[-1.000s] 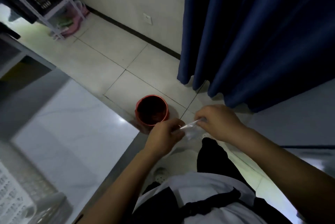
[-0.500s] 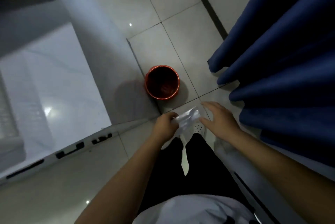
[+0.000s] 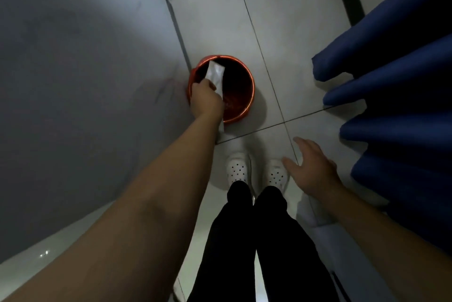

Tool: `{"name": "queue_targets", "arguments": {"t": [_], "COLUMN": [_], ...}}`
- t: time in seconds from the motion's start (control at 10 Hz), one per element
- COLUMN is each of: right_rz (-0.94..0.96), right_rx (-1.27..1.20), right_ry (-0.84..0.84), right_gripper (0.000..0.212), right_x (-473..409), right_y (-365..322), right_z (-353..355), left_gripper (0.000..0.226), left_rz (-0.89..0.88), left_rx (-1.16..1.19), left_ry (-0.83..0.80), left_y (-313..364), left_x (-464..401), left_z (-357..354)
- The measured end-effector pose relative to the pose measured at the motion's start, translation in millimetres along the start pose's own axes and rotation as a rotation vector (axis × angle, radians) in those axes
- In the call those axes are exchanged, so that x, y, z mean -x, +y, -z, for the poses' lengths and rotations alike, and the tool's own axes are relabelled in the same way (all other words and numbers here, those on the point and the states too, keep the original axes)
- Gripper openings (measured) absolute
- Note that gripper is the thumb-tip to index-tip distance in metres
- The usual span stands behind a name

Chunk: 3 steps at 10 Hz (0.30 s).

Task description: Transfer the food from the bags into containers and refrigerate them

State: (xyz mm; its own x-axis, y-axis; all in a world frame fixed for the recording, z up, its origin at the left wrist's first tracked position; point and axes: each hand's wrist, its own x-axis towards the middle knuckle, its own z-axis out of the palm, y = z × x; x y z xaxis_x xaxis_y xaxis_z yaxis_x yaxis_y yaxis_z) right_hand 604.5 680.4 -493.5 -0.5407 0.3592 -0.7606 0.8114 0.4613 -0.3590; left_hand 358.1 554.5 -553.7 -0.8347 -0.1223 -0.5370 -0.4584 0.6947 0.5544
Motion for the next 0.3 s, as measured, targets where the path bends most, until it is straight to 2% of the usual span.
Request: {"name": "queue_targets", "arguments": {"t": [0.1,0.2,0.3], "right_rz": [0.006,0.002,-0.025], "right_rx": [-0.007,-0.042,0.076], "right_ry": [0.012,0.025,0.02], "right_gripper": [0.064,0.064,0.066], "right_x": [-45.0,-68.3,-82.9], "right_y": [18.9,34.8,46.2], "right_z": [-15.6,-27.6,-37.3], "left_gripper": [0.032,0.067,0.088], "left_rz": [0.039,-0.028,-0.033], "left_rx": [0.044,-0.479,-0.71], "left_ry": [-0.02,-0.367,-0.593], "left_y": [-21.5,-50.3,-78.2], "left_x": [-51.1,-74.3,-81.1], "left_z": [-38.3,-63.8,-89.2]}}
